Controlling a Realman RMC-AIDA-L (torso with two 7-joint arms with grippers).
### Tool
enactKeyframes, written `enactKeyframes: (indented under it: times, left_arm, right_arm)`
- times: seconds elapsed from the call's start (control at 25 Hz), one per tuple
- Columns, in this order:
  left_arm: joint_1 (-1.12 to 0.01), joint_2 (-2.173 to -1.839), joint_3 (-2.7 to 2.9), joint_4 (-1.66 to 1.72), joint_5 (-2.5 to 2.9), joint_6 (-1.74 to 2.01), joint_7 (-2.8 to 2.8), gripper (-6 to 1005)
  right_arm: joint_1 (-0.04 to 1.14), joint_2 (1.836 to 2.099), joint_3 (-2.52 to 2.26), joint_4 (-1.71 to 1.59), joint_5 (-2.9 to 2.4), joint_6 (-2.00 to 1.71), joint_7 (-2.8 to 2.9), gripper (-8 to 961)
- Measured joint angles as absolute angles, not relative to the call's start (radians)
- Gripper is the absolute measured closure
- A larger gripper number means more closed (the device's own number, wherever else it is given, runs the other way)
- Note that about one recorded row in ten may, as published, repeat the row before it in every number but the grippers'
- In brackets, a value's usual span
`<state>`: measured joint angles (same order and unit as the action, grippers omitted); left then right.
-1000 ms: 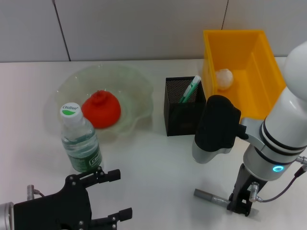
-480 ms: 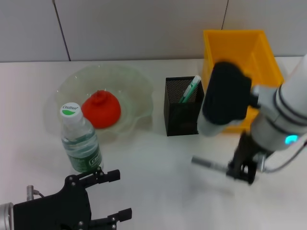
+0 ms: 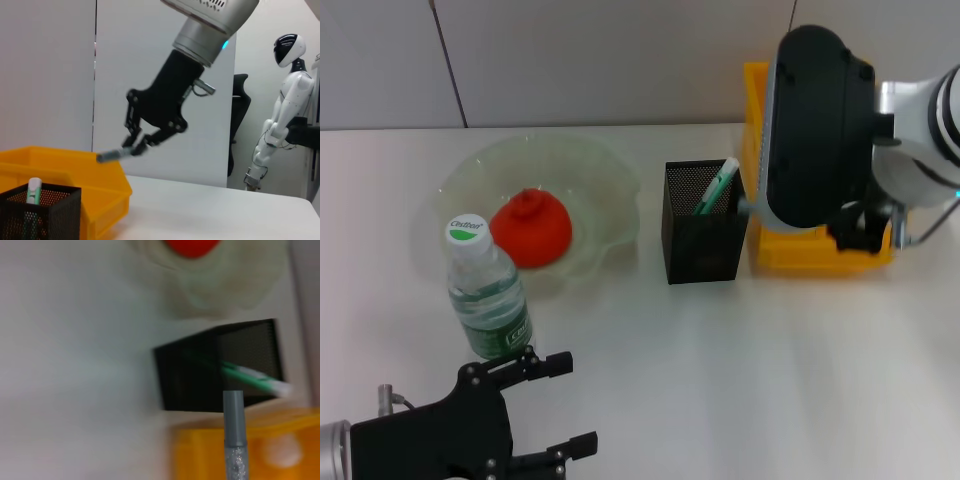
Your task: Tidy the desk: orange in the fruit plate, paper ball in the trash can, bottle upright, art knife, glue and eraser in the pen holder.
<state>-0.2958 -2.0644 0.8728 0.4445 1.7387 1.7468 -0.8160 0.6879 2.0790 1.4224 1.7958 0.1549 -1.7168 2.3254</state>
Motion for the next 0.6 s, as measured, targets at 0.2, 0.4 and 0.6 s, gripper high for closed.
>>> enactKeyframes:
  times: [0.2, 0.4, 0.6]
  left_arm:
    - [-0.299, -2.065, 0.872, 0.445, 1.737, 1.747, -0.816, 197]
    - [-0.304, -2.066, 0.868, 0.444, 1.735, 1.746, -0.817, 197]
    - [-0.305, -2.066, 0.868, 0.444, 1.734, 1.745, -0.817, 197]
  right_arm:
    - [0.681, 2.079, 1.34, 1.811, -0.012, -1.632, 2.297, 828]
    - [0.674, 2.08, 1.237, 1.791, -0.153, -1.539, 2.277, 827]
    - [0.673, 2.081, 1.148, 1.756, -0.227, -1.475, 2.246, 828]
